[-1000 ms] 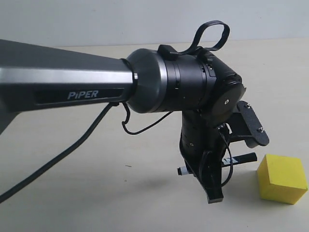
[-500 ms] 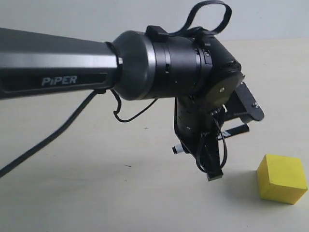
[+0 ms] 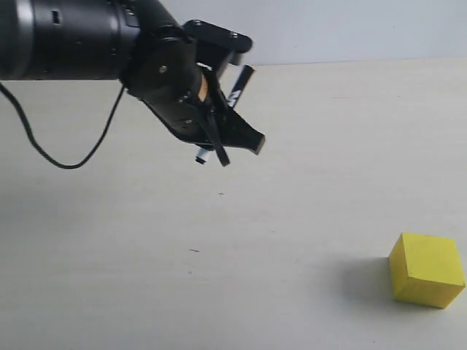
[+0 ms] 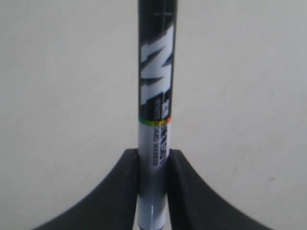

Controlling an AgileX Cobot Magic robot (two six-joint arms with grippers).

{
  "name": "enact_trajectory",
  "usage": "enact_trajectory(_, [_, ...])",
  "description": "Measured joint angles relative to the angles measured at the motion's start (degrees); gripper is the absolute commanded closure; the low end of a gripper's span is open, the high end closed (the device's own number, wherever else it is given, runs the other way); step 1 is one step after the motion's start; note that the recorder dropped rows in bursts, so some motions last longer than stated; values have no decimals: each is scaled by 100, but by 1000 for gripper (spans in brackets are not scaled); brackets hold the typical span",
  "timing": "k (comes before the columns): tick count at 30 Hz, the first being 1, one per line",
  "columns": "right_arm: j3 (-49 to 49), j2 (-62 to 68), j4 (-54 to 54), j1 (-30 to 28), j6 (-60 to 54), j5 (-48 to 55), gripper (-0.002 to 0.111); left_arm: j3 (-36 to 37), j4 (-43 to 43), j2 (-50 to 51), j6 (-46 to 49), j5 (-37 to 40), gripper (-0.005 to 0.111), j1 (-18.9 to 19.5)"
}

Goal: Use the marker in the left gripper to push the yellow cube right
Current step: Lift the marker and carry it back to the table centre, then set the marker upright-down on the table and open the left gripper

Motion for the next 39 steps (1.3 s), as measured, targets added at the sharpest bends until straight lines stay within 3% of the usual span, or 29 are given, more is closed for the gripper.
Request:
enact_trajectory(8, [0, 0, 0, 0, 0, 0, 108, 231, -560, -139, -605, 506, 107, 220])
enact_trajectory(12, [0, 0, 0, 0, 0, 0, 108, 231, -807, 206, -1860, 405, 107, 405])
enact_trajectory(17, [0, 0, 0, 0, 0, 0, 108, 231, -1205, 680, -2016, 222, 107, 415])
enact_trajectory(20, [0, 0, 0, 0, 0, 0, 108, 164, -1407, 839, -1822, 157, 107, 444])
enact_trajectory(24, [0, 0, 0, 0, 0, 0, 108, -391, -2549, 1159, -790, 557, 107, 692])
enact_trajectory(39, [0, 0, 0, 0, 0, 0, 108, -510, -3238, 1653, -386, 642, 107, 709])
